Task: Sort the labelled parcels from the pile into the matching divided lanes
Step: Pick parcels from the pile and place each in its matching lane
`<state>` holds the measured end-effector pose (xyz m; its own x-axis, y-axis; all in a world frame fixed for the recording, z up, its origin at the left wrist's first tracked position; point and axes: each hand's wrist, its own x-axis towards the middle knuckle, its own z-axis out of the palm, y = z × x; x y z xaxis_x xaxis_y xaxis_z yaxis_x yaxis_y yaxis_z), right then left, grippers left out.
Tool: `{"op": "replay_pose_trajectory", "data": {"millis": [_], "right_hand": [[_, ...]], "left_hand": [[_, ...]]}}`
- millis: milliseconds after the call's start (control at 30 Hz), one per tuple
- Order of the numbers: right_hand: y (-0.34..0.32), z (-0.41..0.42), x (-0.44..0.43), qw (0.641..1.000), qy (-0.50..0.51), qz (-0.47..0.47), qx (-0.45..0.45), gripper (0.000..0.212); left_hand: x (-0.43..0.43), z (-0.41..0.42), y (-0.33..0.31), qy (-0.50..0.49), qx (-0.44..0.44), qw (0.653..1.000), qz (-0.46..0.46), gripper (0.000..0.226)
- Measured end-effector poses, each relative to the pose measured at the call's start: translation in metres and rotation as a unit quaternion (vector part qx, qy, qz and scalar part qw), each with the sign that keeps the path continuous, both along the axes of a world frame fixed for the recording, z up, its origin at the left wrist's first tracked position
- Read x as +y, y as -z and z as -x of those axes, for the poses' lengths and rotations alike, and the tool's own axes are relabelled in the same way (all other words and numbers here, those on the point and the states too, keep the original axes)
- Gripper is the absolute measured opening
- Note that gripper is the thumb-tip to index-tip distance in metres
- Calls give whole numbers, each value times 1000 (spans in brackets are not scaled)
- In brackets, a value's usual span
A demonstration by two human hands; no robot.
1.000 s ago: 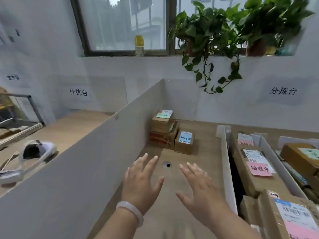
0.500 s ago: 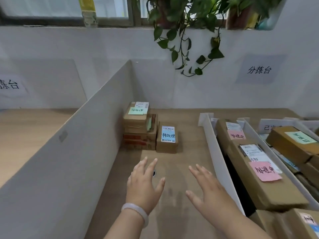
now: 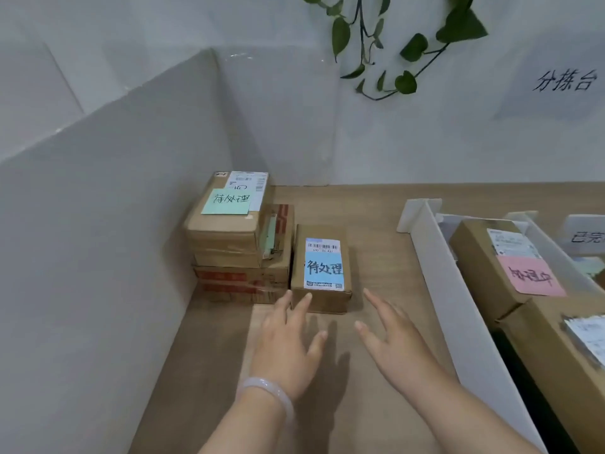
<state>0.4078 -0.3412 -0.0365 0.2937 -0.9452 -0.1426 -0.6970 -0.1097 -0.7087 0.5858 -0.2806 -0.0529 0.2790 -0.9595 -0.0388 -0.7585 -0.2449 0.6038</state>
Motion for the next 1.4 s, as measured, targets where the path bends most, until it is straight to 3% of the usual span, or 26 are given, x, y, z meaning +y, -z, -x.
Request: {"op": "replay_pose_trajectory", "data": {"millis": [167, 333, 467, 567, 667, 833, 1033, 1200, 1400], "right_hand": [[31, -18, -34, 998, 26, -25, -58, 59], [51, -29, -46, 989, 29, -55, -135, 52], [61, -26, -38, 966, 138, -33, -214, 34], [67, -19, -26, 962, 151, -66, -218, 39], [60, -18, -9, 960, 129, -137, -207, 50], [23, -7, 38, 952, 140, -159, -223, 53], [-48, 31, 126, 934, 139, -129, -303, 53], [-102, 76, 202, 933, 149, -63, -321, 54], [-157, 134, 280, 919, 185, 18, -347, 47]], "left_hand": [[-30, -5, 30, -12, -2, 1000, 11, 65], [-38, -6, 49, -24, 71, 994, 78, 62], [-36, -1, 54, -102, 178, 967, 149, 44], [-35, 3, 62, -137, 246, 953, 110, 45], [-27, 11, 64, -91, 267, 958, 46, 59], [17, 27, 25, -63, 273, 959, 44, 58], [99, 54, -46, -50, 290, 942, 159, 55], [163, 90, -102, 15, 283, 935, 212, 64], [216, 146, -153, 104, 317, 919, 209, 66]]}}
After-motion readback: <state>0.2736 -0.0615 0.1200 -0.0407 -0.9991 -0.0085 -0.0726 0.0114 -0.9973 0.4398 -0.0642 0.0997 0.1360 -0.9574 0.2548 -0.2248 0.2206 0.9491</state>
